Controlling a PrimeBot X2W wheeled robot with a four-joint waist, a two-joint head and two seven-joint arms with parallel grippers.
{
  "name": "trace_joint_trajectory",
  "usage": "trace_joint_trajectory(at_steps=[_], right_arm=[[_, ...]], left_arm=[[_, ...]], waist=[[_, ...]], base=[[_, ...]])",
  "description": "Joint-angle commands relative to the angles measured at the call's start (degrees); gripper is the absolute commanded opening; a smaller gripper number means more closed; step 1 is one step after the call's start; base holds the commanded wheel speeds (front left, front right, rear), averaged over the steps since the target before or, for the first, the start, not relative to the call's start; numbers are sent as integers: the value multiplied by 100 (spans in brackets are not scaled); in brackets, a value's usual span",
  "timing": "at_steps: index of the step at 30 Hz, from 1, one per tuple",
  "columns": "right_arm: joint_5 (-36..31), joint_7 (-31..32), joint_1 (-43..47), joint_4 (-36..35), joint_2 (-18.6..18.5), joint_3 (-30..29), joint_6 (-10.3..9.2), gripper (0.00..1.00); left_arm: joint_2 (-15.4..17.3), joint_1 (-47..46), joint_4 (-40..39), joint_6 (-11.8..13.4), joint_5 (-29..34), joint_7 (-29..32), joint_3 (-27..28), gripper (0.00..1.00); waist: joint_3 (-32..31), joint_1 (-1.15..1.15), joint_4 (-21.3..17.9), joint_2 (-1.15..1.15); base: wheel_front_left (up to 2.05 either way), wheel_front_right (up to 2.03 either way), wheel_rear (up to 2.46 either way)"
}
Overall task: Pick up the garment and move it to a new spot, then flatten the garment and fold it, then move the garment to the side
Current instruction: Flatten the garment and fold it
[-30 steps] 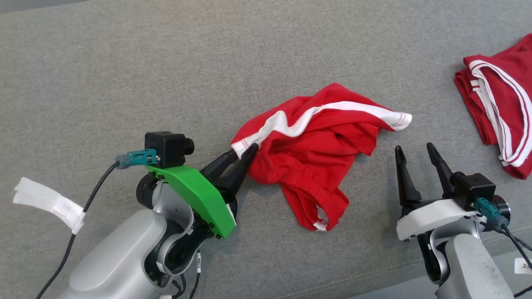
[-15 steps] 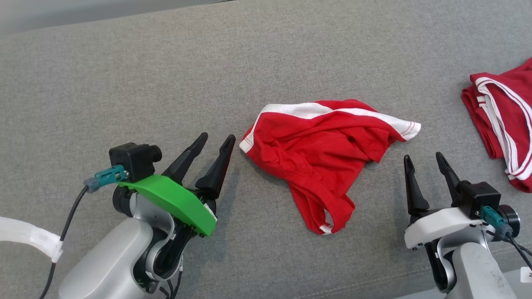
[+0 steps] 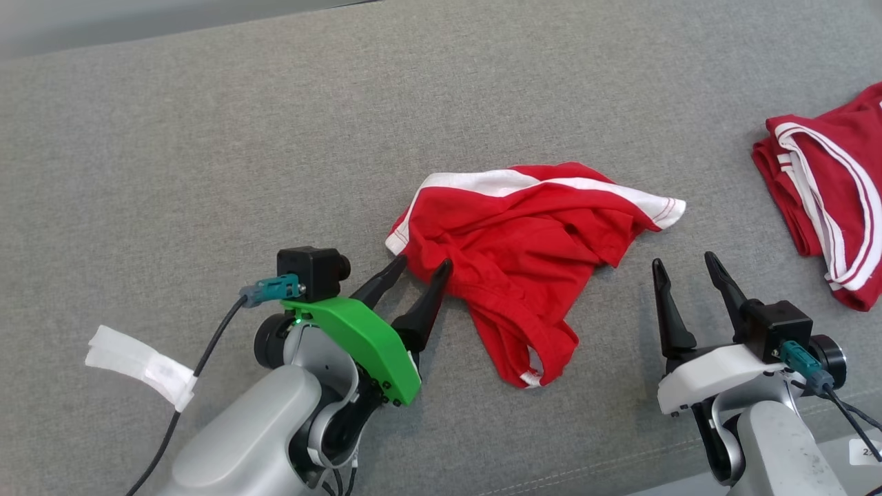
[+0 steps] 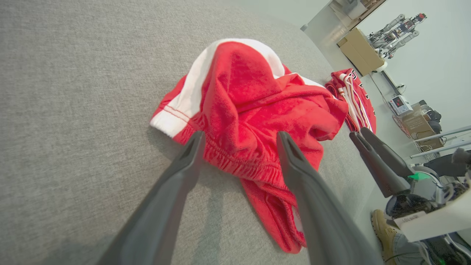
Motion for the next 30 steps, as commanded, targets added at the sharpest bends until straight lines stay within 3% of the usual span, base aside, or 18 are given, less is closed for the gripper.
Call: trace_joint_trajectory(at_steps=[1, 6, 7, 8, 9, 10, 14, 23, 26, 30], right_arm=[[57, -17, -65, -22, -19, -15, 0, 100], [79, -17, -68, -31, -5, -5, 0, 100], [92, -17, -62, -29, -3, -7, -1, 100], [106, -18, -56, -37, -2, -9, 0, 100], [118, -17, -48, -37, 0, -19, 0, 100], [120, -17, -41, -33, 3, -28, 0, 100], [116, -17, -5, -37, 7, -60, 0, 100], [168, -18, 58, -4, 9, -74, 0, 100], [190, -17, -21, 13, 9, -43, 0, 100], [227, -18, -85, 33, 9, 52, 0, 100]], left_arm=[[-21, -139, 133, 19, -29, 3, 43, 100], [-53, -347, 461, 12, 46, 60, 48, 100], [-61, -374, 480, -25, 65, 87, 6, 84], [-76, -393, 494, -73, 72, 132, -47, 44], [-83, -413, 493, -123, 96, 194, -118, 18], [-93, -432, 465, -178, 122, 259, -184, 0], [-62, -625, 162, -237, 482, 509, -577, 0], [146, -1027, -1062, 133, 1660, 1525, -1792, 0], [124, -990, -850, 218, 1805, 1858, -2011, 0], [-116, -922, -86, 272, 2069, 1773, -2143, 0]], waist=[[99, 0, -126, 0], [188, 0, -302, 0], [197, 0, -331, 0], [205, 0, -358, 0], [207, 0, -383, 0], [208, 0, -405, 0], [184, 0, -457, 0], [137, 0, -428, 0], [181, 0, -418, 0], [251, 0, -456, 0]], base=[[0, 0, 0], [0, 0, 0], [0, 0, 0], [0, 0, 0], [0, 0, 0], [0, 0, 0], [0, 0, 0], [0, 0, 0], [0, 0, 0], [0, 0, 0]])
